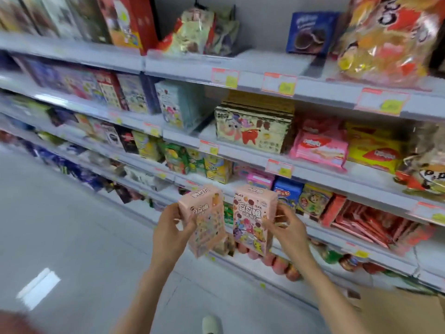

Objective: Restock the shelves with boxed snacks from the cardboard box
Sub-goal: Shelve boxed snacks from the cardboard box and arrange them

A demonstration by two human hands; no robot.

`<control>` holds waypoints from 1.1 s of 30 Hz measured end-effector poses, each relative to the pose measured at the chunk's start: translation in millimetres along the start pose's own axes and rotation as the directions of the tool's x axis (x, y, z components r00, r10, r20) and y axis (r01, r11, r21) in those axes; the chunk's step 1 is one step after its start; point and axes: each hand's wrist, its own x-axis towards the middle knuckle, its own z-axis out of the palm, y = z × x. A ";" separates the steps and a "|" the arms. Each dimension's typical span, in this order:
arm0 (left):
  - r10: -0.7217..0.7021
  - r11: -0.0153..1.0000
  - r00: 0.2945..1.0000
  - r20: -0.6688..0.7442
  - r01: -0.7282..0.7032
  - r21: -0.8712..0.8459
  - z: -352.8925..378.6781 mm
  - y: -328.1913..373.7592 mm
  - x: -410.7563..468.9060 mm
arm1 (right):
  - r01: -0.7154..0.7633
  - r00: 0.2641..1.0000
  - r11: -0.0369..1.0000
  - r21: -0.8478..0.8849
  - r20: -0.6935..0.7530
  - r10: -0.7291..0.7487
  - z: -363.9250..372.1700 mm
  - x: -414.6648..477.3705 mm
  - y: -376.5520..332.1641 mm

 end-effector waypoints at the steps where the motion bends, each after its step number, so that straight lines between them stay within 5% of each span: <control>1: 0.007 1.000 1.000 -0.009 -0.006 0.017 -4.9 -4.7 15.2 | 0.004 1.000 1.000 0.005 0.009 -0.004 11.3 10.7 -2.4; 14: 0.096 0.977 0.980 -0.173 -0.059 0.206 -50.3 -18.6 186.9 | -0.012 0.996 0.999 0.046 0.084 0.008 103.2 121.9 -53.8; 19: 0.038 0.990 0.952 -0.304 0.007 0.144 -65.5 -34.3 225.7 | 0.009 0.997 1.000 0.012 0.076 -0.010 122.1 138.8 -65.3; 25: 0.121 0.991 0.877 -0.465 -0.077 0.111 -92.2 -31.1 290.7 | 0.012 1.000 1.000 0.016 0.021 -0.012 155.0 150.7 -75.0; 33: 0.254 0.966 0.894 -0.368 -0.250 0.058 -106.9 -35.0 375.6 | -0.014 0.997 0.996 0.087 -0.075 0.020 230.1 148.4 -94.9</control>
